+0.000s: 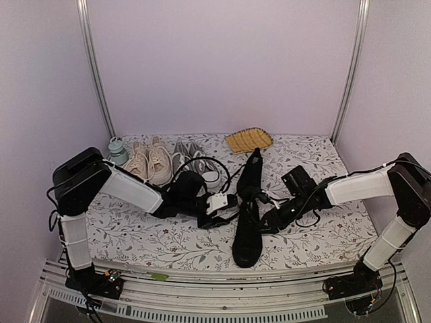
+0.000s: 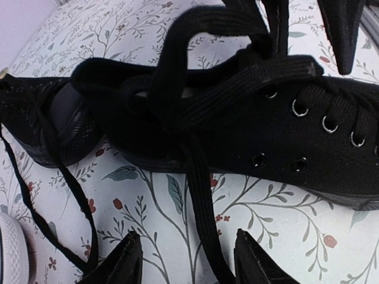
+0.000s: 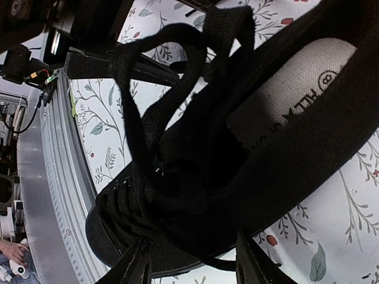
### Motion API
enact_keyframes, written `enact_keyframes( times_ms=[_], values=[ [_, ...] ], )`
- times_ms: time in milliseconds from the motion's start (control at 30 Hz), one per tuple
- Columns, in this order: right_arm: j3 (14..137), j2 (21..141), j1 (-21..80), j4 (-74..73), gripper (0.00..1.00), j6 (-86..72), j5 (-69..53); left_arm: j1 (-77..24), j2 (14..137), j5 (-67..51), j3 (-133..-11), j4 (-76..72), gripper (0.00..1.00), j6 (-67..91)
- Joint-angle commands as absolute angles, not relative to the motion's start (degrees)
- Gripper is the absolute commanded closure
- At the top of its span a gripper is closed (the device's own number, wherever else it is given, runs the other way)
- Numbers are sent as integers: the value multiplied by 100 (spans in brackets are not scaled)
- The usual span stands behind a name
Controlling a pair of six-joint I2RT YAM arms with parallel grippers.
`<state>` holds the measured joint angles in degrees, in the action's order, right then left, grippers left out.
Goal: Tie the shoes
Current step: Pick up the half-tied shoelace from the center of the board.
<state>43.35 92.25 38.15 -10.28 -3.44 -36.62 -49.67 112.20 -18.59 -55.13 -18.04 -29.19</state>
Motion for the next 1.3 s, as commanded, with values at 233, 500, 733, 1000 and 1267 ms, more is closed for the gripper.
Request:
enact_keyframes(
  times_ms=[233, 500, 733, 1000, 1267],
  values=[
    [4625, 9355, 3938, -1204, 97, -202, -3444, -5074, 11071, -2029, -5467, -1940, 52, -3058],
    [4699, 8277, 3883, -1538, 100, -398, -3985, -4974, 10581, -2542, -5319, -2000, 57, -3142],
    [4668, 7316, 3106, -1463, 100, -940, -4365, -4902, 10574, -2566, -5441, -2196, 61, -3368],
    [4815, 7154, 2792, -1467, 100, -1161, -4174, -4905, 11151, -2817, -6350, -1753, 55, -3379],
    [4780, 7252, 2742, -1372, 100, -1213, -4131, -4908, 11679, -2982, -6840, -1320, 57, -3504]
  ],
)
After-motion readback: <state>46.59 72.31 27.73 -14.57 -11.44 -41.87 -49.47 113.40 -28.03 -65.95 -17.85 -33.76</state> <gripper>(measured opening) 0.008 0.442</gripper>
